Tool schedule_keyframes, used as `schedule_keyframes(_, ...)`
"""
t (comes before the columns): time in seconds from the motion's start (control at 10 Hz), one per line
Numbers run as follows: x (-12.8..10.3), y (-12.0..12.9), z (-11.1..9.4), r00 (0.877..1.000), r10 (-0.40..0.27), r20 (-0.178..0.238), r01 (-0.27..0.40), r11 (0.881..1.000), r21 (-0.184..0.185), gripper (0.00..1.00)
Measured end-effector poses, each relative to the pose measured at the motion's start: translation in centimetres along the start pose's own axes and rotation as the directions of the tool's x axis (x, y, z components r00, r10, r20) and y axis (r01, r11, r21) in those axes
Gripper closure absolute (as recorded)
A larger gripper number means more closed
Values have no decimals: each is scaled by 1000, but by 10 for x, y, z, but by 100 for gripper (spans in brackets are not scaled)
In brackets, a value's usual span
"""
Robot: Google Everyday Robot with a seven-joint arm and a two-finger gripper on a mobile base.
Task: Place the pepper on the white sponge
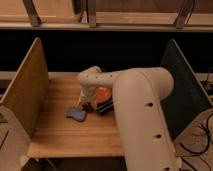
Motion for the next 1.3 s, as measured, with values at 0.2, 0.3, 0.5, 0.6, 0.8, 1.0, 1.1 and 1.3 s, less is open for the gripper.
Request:
schedule_keyframes(0.2,-8,-3,0,1000,22,8,-23,1000,16,35)
schedule_keyframes(0.3,-10,-4,0,1000,25,13,-25,999,21,35)
schedule_keyframes(0.5,-9,-5,1,1000,26,11,-26,999,22,35)
schedule_keyframes(0.6,-9,-5,1,1000,26,11,-26,999,22,35)
schedule_keyframes(0.8,-6,-6,1,999,31,11,-31,999,21,35)
schedule_keyframes(1.0,-6,-6,7,999,36,9,-36,999,16,35)
schedule_keyframes(1.1,-8,-3,11,999,35,8,-35,999,13,35)
schedule_keyframes(1.3,-15,4,17,1000,23,10,-23,1000,9,35)
